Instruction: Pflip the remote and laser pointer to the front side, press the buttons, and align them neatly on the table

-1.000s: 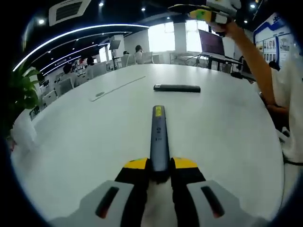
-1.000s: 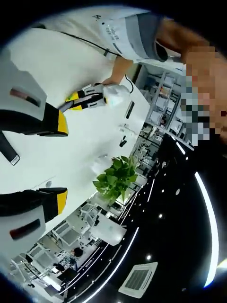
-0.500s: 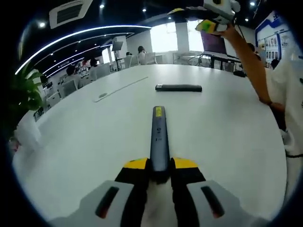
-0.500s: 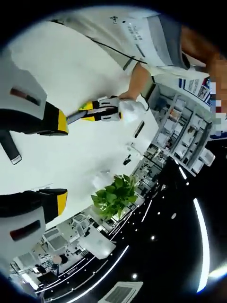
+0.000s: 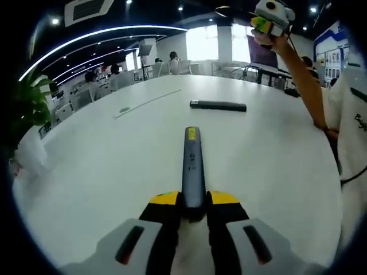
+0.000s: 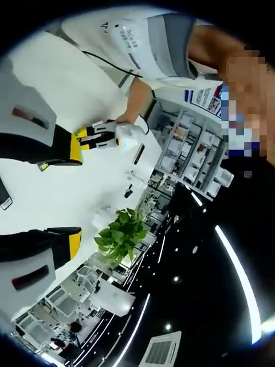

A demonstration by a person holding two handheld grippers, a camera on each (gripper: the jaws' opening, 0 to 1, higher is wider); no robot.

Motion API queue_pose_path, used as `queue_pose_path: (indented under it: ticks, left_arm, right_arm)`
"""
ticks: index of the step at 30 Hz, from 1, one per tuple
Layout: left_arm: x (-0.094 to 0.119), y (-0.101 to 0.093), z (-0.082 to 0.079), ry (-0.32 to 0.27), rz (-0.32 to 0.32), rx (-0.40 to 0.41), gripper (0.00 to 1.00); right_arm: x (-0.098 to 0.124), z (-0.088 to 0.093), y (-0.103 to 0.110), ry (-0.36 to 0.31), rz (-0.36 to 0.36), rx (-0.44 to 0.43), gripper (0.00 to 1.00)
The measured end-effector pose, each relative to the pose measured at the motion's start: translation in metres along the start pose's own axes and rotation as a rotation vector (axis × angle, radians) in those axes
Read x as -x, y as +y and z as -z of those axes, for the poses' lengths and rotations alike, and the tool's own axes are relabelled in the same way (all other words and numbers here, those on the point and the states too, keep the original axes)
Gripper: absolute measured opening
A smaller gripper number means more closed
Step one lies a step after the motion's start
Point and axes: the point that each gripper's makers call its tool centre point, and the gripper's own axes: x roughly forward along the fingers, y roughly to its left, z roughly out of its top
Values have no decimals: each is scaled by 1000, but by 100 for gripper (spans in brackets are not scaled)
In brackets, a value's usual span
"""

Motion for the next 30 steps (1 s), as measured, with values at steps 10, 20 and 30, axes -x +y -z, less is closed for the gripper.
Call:
queue_pose_path:
  ticks: [10, 20, 30]
  left_arm:
    - [-3, -1, -6, 35, -26, -136, 20]
    - [-6, 1, -7, 34, -38, -73, 20]
    - [-6, 2, -4, 28, -31, 15, 20]
  right_arm:
    - [3, 21, 1, 112, -1, 52, 46]
    - [-10, 21, 7, 117, -14, 65, 49]
    - [-14, 31, 8, 110, -42, 48, 50]
